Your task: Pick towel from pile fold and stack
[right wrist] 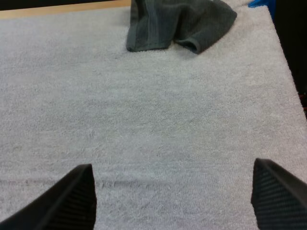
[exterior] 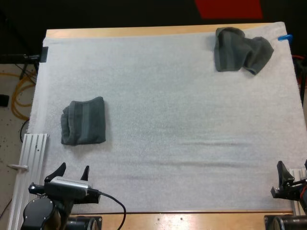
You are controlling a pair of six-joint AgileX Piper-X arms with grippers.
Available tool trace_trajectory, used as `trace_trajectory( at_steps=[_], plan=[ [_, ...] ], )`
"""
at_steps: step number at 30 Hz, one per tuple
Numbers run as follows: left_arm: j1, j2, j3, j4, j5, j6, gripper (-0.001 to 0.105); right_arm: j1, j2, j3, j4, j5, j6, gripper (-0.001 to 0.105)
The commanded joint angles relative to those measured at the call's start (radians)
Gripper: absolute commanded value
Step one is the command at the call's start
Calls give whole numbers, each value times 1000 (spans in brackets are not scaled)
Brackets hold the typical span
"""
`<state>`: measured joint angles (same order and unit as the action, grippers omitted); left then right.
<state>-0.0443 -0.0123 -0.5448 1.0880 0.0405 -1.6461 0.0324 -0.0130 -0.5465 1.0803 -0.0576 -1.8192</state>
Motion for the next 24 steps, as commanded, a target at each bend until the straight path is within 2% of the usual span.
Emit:
trace_trajectory(
  at_steps=[1,14,20,24],
  plan=[
    [2,-136,4,-17,1,-14,56,-6,-38,-1,-7,2,2,66],
    [2,-86,-11,-61,10,-14,56,-6,-24,-19,-22,2,5,66],
    [2,56,-119,-163,67,-14,56,-6,63,-109,-22,6,6,66],
    [-7,214,-223,-199,196,-30,56,-6,183,-202,-22,8,6,66]
  ],
)
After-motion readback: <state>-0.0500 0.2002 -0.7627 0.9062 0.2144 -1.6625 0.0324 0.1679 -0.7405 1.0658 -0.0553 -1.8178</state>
